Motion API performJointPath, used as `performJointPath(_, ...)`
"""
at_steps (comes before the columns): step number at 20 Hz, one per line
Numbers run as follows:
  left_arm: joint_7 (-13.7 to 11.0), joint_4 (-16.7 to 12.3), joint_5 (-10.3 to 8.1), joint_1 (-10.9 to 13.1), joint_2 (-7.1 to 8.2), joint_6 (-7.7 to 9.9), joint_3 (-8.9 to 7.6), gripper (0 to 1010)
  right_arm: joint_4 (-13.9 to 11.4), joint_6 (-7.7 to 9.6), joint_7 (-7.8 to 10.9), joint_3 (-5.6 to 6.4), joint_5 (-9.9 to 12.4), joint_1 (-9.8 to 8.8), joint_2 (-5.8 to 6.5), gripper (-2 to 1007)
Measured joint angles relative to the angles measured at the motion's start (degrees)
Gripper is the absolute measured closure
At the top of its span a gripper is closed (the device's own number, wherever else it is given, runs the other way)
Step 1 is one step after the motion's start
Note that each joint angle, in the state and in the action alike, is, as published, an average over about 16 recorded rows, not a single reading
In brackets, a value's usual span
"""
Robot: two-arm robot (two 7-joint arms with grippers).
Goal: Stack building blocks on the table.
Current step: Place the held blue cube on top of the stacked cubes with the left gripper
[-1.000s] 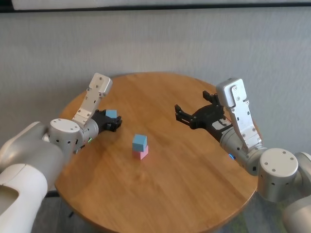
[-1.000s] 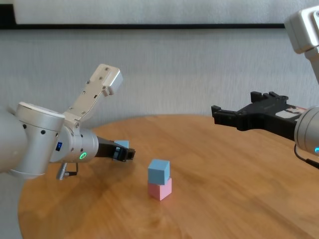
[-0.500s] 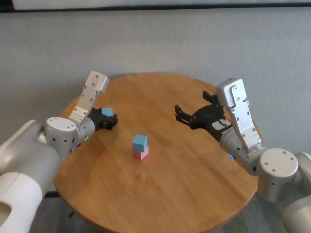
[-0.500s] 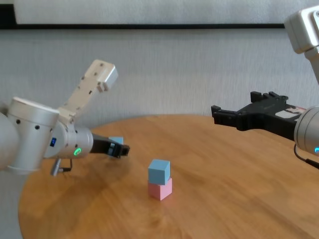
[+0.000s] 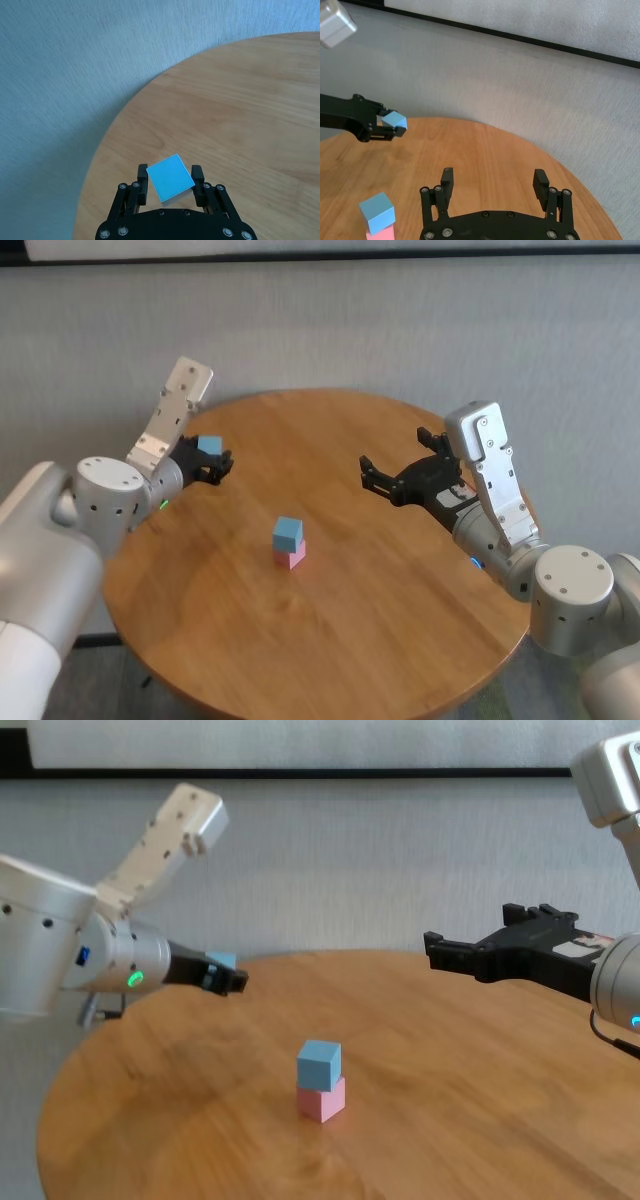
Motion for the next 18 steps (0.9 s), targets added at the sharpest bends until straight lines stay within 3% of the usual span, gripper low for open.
performJointPath(10,-1.4,-23.4,1.32,10.4,4.16,10.31,0.59,468,0.0,0.0,0.0,0.0,0.0,0.0,0.0,0)
performJointPath(14,-1.6,-30.7,1.42,14.6,4.89,12.87,0.25,468,0.0,0.0,0.0,0.0,0.0,0.0,0.0,0)
performJointPath(18,-1.7,-35.6,1.25,17.8,4.8,14.2,-0.15,468,0.0,0.0,0.0,0.0,0.0,0.0,0.0,0)
